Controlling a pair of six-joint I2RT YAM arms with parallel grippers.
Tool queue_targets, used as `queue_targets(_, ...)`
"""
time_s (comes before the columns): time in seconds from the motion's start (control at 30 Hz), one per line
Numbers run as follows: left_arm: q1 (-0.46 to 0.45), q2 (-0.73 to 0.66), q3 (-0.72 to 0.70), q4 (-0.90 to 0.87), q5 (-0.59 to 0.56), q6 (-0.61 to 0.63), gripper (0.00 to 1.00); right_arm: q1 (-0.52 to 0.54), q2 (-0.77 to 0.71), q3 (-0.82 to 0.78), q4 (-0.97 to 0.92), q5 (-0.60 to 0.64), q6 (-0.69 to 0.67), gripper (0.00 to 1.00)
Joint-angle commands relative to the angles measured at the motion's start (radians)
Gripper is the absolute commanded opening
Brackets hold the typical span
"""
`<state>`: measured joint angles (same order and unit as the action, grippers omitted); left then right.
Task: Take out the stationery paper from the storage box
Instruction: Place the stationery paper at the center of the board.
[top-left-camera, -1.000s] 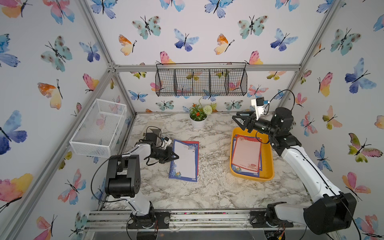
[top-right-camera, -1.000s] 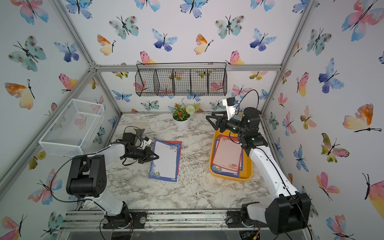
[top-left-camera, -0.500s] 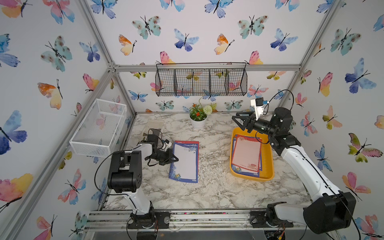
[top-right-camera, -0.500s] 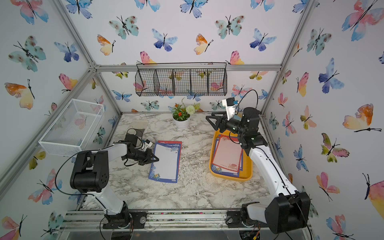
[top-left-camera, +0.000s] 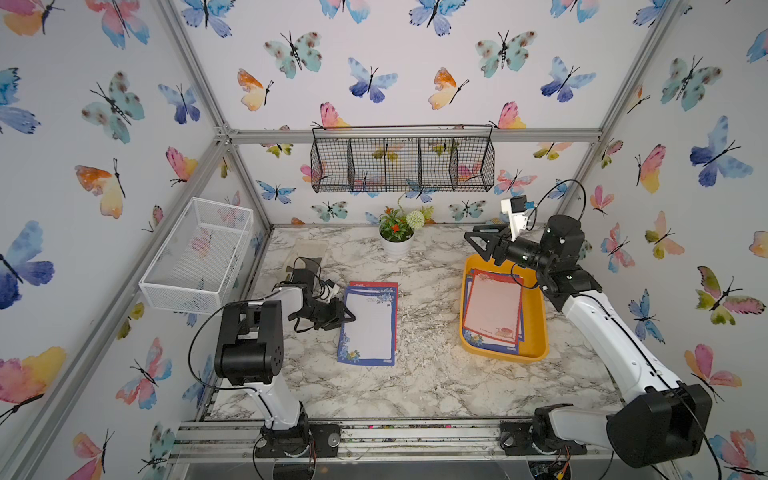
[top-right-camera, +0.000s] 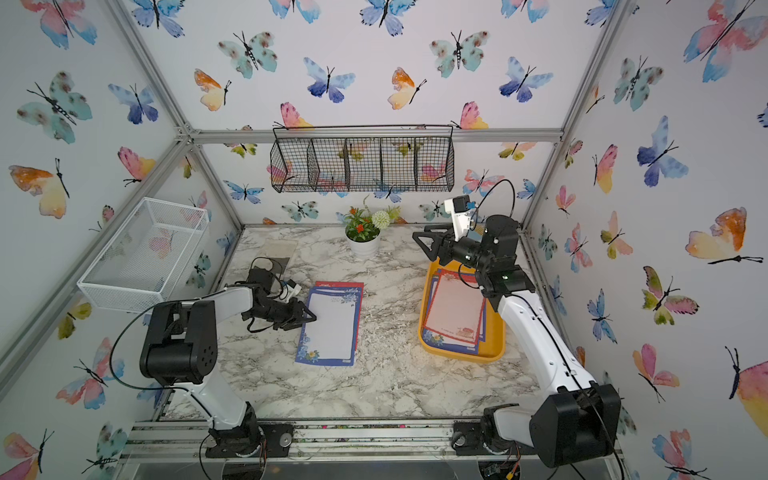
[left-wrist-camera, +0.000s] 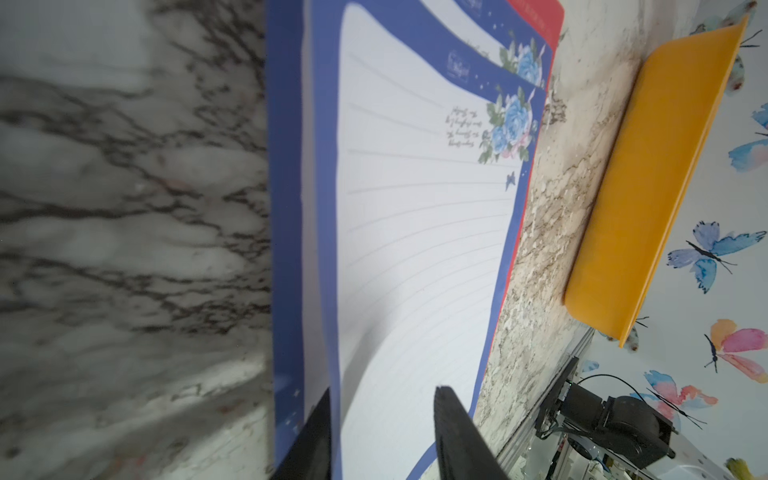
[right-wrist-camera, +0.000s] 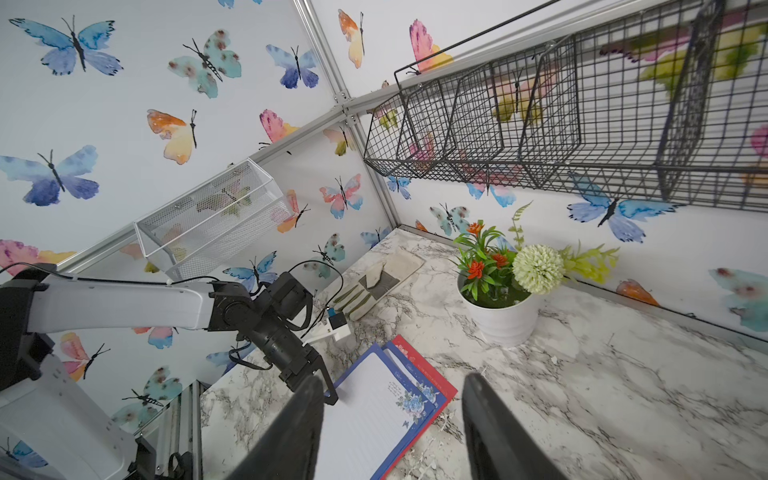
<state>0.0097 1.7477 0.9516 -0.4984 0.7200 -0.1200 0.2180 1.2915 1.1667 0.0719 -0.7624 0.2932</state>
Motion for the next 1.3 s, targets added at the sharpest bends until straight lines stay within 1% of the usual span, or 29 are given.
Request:
queue_targets(0.0,0.030,-0.003,0.009,-0.017,-0.063,0.002,0.40,0.006,0.002,0.034,-0.068,0.071,-0.043,0.56)
queue_targets(0.07,0.043,-0.011,0.008,-0.017,-0.088,-0.002,0.41,0.006,0.005,0.037,-0.079,0.085,-0.050,0.56)
queue_targets(0.23,0.068,-0.029,0.011,-0.015,-0.100,-0.005,0.43,0.006,0.014,0.049,-0.114,0.125,-0.054,0.56)
queue_targets(0.57,0.072,-0.076,0.016,0.008,-0.133,-0.018,0.42,0.006,0.060,0.108,-0.283,0.305,-0.065,0.56)
queue_targets(0.7,0.072,-0.118,0.021,0.026,-0.143,-0.033,0.42,0.007,0.072,0.119,-0.340,0.389,-0.060,0.57)
queue_targets(0.87,0.064,-0.197,0.026,0.059,-0.154,-0.058,0.42,0.006,0.068,0.094,-0.380,0.489,-0.051,0.57)
queue_targets(1.03,0.023,-0.271,0.076,0.103,-0.209,-0.080,0.42,0.006,0.071,0.076,-0.425,0.532,-0.040,0.57)
queue_targets(1.13,-0.023,-0.299,0.127,0.159,-0.227,-0.104,0.43,0.006,0.067,0.068,-0.454,0.561,-0.040,0.58)
queue_targets(1.17,-0.049,-0.305,0.147,0.186,-0.227,-0.115,0.43,0.006,0.063,0.062,-0.460,0.573,-0.041,0.58)
queue_targets(1.2,-0.075,-0.308,0.168,0.215,-0.270,-0.124,0.43,0.006,0.059,0.055,-0.466,0.584,-0.043,0.58)
queue_targets(1.27,-0.132,-0.300,0.207,0.266,-0.288,-0.138,0.44,0.005,0.048,0.044,-0.480,0.613,-0.051,0.58)
